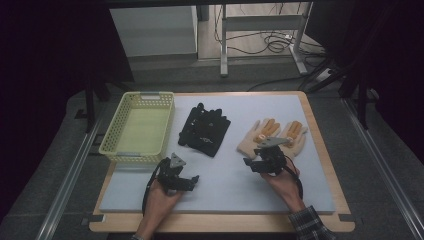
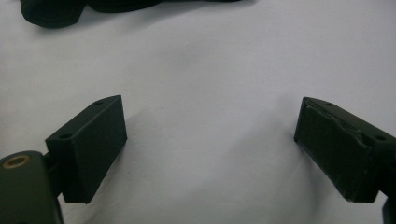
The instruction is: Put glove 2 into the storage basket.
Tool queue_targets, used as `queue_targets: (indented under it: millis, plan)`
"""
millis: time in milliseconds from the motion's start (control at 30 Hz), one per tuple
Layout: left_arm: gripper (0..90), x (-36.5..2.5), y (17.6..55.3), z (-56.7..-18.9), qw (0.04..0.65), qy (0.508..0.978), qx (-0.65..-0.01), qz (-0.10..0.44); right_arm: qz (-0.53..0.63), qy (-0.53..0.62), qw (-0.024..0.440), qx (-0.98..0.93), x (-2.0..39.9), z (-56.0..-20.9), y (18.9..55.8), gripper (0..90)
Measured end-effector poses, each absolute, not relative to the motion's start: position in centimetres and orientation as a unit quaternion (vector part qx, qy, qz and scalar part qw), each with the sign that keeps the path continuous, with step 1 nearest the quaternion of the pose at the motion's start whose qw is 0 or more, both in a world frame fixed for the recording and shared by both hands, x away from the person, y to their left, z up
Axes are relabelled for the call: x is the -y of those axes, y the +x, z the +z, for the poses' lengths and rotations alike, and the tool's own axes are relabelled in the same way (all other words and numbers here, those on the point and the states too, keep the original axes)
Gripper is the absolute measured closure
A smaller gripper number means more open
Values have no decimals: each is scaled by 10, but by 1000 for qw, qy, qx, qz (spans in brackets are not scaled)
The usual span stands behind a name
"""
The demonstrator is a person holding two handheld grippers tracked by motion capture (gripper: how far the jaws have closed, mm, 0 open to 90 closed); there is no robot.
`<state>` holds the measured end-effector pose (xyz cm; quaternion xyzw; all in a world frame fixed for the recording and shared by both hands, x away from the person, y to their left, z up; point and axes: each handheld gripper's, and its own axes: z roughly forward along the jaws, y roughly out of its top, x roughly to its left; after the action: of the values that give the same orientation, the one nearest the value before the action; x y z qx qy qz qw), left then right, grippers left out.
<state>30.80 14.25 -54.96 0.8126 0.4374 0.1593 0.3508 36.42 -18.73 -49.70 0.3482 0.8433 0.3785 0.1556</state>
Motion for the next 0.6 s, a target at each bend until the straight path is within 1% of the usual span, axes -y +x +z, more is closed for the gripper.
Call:
queue_targets:
  millis: [33,133,167,233,367,433,467,500,567,600]
  plan:
    - [94,-142,308,-550,351,813,-437,159,379,348,156,-843,187,-497,364,432]
    - [93,-143,308,-550,351,813,-437,159,378,335,156,-849,163,-491,383,508]
    - [93,-143,308,-550,351,813,-437,159,378,335,156,-849,163,-491,383,508]
    - [93,-143,308,-550,351,813,-437,159,380,330,156,-850,149,-489,395,545]
    - [93,-143,308,-550,350,813,-437,159,383,327,150,-851,123,-490,420,563]
    - [93,-143,308,-550,350,813,-437,159,377,321,156,-855,110,-492,431,555]
    - [93,-143,308,-550,350,813,-437,159,371,320,157,-857,99,-494,441,519]
    - [93,-143,308,-550,350,813,-437,159,371,320,157,-857,99,-494,441,519]
    - [93,-143,308,-550,350,813,-438,159,369,323,161,-857,89,-497,453,468]
    - [93,-143,308,-550,351,812,-438,158,368,329,161,-855,79,-500,465,428]
